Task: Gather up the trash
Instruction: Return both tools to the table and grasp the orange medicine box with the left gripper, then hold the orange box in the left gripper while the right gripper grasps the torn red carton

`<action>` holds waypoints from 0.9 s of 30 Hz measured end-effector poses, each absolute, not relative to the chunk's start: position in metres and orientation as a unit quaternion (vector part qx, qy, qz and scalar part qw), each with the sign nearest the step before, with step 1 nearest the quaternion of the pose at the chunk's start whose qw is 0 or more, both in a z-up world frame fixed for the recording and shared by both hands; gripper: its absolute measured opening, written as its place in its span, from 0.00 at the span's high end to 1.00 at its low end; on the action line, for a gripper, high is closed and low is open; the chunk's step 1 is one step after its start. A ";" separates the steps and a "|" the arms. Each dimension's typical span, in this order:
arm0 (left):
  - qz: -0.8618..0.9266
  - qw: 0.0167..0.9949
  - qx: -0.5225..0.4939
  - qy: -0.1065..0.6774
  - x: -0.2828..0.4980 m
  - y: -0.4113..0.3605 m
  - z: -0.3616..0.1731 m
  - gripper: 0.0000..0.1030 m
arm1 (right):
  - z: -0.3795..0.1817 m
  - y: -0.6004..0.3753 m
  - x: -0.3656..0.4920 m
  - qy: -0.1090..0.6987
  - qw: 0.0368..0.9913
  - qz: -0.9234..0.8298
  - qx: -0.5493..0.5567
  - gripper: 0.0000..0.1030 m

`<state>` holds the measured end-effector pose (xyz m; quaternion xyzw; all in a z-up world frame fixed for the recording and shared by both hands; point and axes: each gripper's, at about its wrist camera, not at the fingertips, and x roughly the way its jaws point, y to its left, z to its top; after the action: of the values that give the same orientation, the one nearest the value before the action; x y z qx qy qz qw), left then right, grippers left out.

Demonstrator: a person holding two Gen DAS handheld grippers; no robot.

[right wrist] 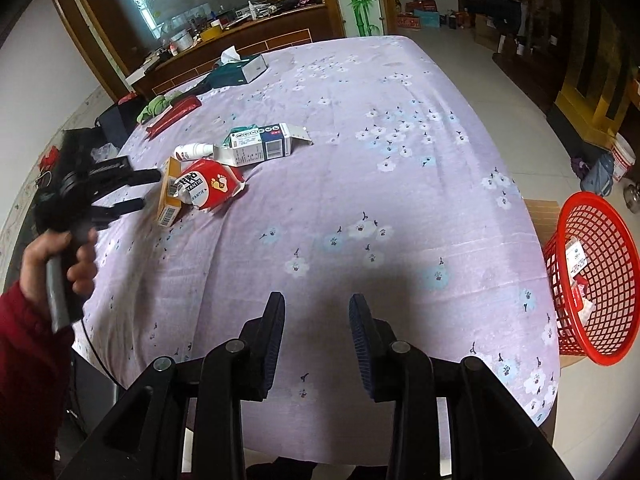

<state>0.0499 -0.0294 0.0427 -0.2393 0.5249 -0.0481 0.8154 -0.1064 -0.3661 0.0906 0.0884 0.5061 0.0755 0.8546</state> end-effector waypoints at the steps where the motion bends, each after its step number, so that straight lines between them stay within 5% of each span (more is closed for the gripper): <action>1: -0.040 0.813 -0.240 0.529 0.056 -0.028 0.038 0.36 | 0.091 -0.365 -0.106 0.506 0.855 0.075 0.088 0.65; 8: -0.050 0.799 -0.257 0.541 0.079 -0.033 0.012 0.38 | 0.091 -0.351 -0.101 0.503 0.855 0.096 0.082 0.62; 11: -0.063 0.806 -0.248 0.534 0.080 -0.036 0.012 0.57 | 0.090 -0.334 -0.094 0.501 0.855 0.119 0.064 0.61; 27: -0.043 0.844 -0.209 0.492 -0.002 0.019 0.052 0.57 | 0.063 -0.218 -0.006 0.472 0.853 0.209 -0.080 0.53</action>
<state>-0.0020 0.0188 0.0520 -0.2092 0.4924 -0.0430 0.8438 -0.0057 -0.2182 0.0631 -0.0801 0.4716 0.2088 0.8530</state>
